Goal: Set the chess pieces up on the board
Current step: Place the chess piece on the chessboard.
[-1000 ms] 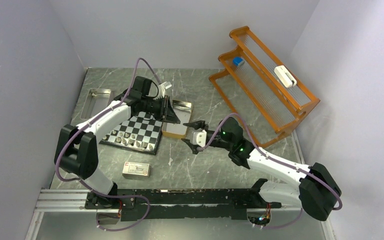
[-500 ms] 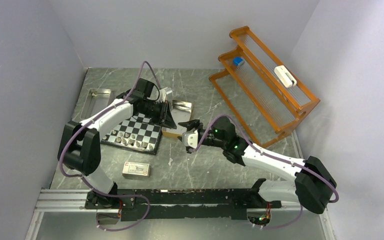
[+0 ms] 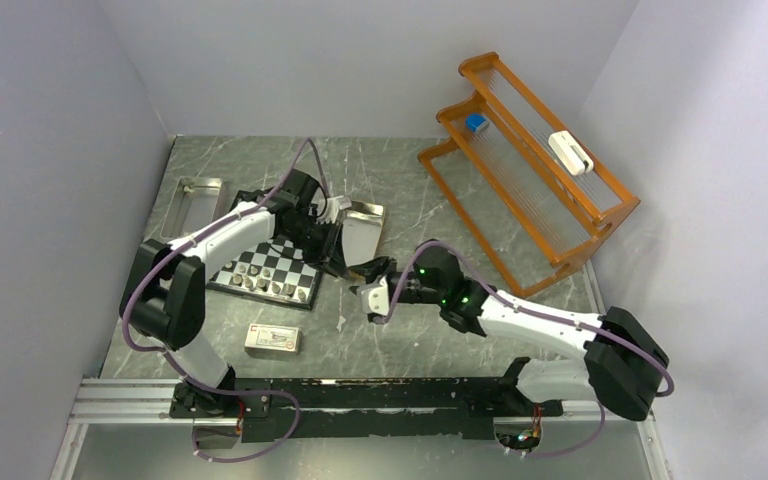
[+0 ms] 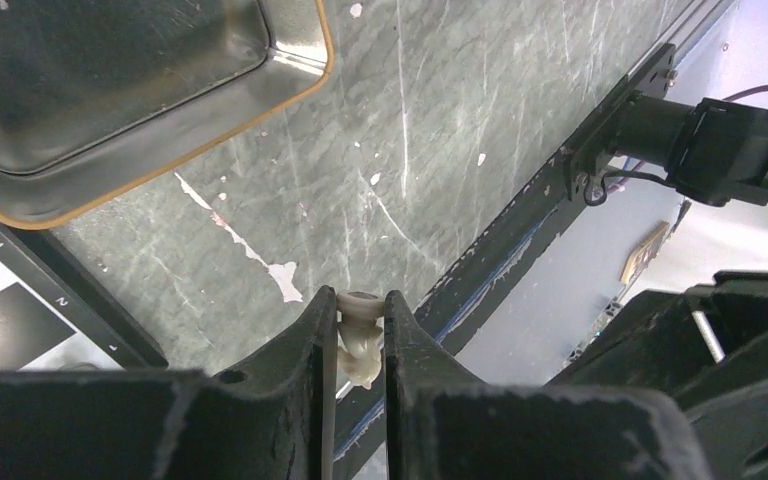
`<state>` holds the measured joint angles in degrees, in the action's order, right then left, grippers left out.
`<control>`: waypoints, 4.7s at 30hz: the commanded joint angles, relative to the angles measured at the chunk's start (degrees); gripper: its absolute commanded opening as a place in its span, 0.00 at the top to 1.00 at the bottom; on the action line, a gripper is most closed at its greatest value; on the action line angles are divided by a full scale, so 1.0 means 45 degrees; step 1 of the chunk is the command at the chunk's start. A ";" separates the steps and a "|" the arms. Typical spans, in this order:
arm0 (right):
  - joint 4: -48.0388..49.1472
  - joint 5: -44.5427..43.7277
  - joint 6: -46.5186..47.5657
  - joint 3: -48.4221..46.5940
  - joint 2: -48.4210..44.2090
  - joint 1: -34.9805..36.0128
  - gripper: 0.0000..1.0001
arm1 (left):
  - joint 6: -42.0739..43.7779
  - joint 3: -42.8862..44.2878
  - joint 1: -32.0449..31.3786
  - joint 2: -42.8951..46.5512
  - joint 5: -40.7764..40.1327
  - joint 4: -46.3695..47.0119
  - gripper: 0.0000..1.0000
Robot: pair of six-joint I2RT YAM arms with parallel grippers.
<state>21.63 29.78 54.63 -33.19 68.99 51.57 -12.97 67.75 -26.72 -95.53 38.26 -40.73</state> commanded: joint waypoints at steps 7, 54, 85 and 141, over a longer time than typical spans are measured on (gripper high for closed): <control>-0.3640 -0.2860 0.3197 -0.2292 0.1875 0.1934 0.50 | -0.0946 0.0101 -0.0469 -0.0294 -0.0271 -0.0082 0.92; -0.4251 -0.7087 0.4263 -0.2919 0.3772 0.2925 1.00 | -0.1229 0.0028 -0.0658 0.0609 -0.0359 -0.0341 0.87; 0.5574 -0.3429 -0.6644 -0.1926 0.4227 0.2214 1.00 | -0.1214 0.1842 0.5512 0.4213 -0.4071 0.1829 0.47; 0.8876 -0.4388 -0.9383 -0.5671 1.0192 0.1391 0.53 | 0.0262 -0.1533 0.6216 0.5734 -0.5045 0.0800 0.41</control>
<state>60.40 10.37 14.41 -60.60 123.35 58.15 -15.16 61.43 1.30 -68.34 14.04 -35.03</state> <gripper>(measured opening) 0.433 0.614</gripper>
